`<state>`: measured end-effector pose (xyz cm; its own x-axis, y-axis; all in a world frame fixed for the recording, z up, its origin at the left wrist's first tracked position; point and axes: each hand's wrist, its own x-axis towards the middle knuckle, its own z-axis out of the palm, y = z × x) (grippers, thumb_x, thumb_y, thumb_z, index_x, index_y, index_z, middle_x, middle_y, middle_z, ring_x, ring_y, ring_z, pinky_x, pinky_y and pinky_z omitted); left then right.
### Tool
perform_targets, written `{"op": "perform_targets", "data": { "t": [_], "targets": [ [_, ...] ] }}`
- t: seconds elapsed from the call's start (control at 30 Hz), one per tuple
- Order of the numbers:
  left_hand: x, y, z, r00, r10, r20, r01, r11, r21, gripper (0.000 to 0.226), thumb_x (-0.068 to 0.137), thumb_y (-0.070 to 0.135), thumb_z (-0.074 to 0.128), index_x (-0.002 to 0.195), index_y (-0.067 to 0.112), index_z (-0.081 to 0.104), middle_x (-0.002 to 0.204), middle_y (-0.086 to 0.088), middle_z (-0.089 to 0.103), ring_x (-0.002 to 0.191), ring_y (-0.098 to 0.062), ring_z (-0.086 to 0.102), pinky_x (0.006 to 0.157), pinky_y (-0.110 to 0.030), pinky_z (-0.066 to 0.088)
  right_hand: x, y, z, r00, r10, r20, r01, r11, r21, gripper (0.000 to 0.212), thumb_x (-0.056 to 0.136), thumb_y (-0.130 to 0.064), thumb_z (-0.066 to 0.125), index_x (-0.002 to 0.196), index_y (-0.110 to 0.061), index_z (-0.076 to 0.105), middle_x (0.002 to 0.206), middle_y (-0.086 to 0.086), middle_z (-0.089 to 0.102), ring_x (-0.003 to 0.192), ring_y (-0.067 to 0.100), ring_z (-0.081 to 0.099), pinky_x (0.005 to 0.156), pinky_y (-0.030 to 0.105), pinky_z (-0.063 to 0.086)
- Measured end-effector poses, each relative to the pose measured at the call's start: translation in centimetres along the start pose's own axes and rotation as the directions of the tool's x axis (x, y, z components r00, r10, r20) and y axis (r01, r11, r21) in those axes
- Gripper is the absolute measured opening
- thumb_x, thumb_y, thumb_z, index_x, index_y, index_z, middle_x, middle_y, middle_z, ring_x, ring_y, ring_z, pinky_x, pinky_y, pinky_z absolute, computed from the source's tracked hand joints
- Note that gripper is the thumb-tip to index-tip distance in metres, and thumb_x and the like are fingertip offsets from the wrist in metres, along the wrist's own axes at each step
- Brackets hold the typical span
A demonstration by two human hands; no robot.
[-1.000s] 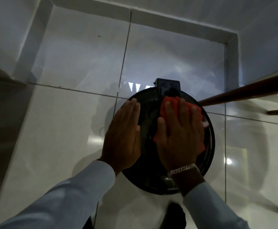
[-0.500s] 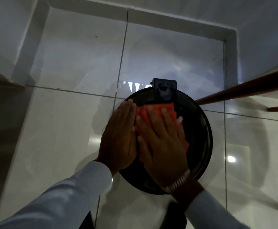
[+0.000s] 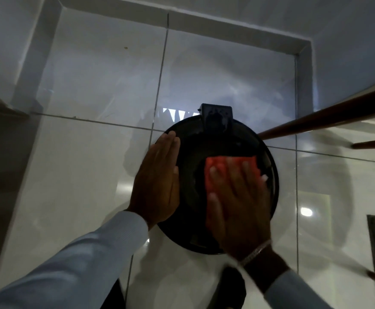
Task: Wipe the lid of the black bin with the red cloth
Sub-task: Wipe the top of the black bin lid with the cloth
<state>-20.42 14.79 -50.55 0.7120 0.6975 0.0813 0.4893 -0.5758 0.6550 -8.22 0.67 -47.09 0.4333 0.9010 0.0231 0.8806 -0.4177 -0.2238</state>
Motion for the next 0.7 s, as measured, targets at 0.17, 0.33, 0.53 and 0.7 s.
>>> {"op": "perform_targets", "data": {
  "t": [0.17, 0.33, 0.53, 0.7],
  "targets": [
    [0.0, -0.3, 0.1, 1.000, -0.011, 0.003, 0.011, 1.000, 0.021, 0.051, 0.099, 0.025, 0.025, 0.146, 0.006, 0.024, 0.157, -0.012, 0.023, 0.148, -0.023, 0.016, 0.122, -0.029, 0.009, 7.3, -3.1, 0.6, 0.971, 0.233, 0.059, -0.233, 0.972, -0.013, 0.060, 0.095, -0.047, 0.032, 0.153, -0.028, 0.028, 0.165, 0.008, 0.023, 0.154, 0.038, 0.011, 0.122, 0.065, 0.013],
    [0.2, -0.2, 0.1, 1.000, -0.009, 0.006, 0.008, 1.000, 0.011, 0.053, 0.098, 0.026, 0.023, 0.146, 0.003, 0.025, 0.156, -0.014, 0.023, 0.147, -0.026, 0.018, 0.122, -0.031, 0.009, 0.9, -1.0, -0.1, 0.989, -0.106, 0.099, 0.106, 0.994, 0.005, 0.055, 0.093, -0.044, 0.043, 0.145, -0.025, 0.045, 0.158, 0.008, 0.040, 0.149, 0.036, 0.028, 0.114, 0.068, 0.028],
    [0.0, -0.6, 0.1, 1.000, 0.019, 0.018, -0.020, 0.999, 0.032, 0.052, 0.099, 0.027, 0.021, 0.147, 0.005, 0.024, 0.157, -0.013, 0.023, 0.148, -0.023, 0.016, 0.122, -0.031, 0.010, 6.9, -1.9, 0.5, 0.969, 0.245, 0.023, -0.243, 0.969, -0.045, 0.061, 0.095, -0.048, 0.034, 0.152, -0.025, 0.029, 0.163, 0.011, 0.030, 0.151, 0.038, 0.020, 0.122, 0.061, 0.018],
    [0.3, -0.6, -0.1, 0.999, 0.019, 0.032, -0.020, 0.999, 0.035, 0.057, 0.097, 0.030, 0.023, 0.146, 0.002, 0.025, 0.156, -0.016, 0.024, 0.147, -0.025, 0.017, 0.122, -0.039, 0.013, 0.3, -3.8, 0.5, 0.999, -0.038, 0.031, 0.038, 0.999, -0.008, 0.055, 0.093, -0.047, 0.043, 0.142, -0.024, 0.051, 0.155, 0.009, 0.045, 0.147, 0.037, 0.034, 0.122, 0.060, 0.014]
  ]
}}
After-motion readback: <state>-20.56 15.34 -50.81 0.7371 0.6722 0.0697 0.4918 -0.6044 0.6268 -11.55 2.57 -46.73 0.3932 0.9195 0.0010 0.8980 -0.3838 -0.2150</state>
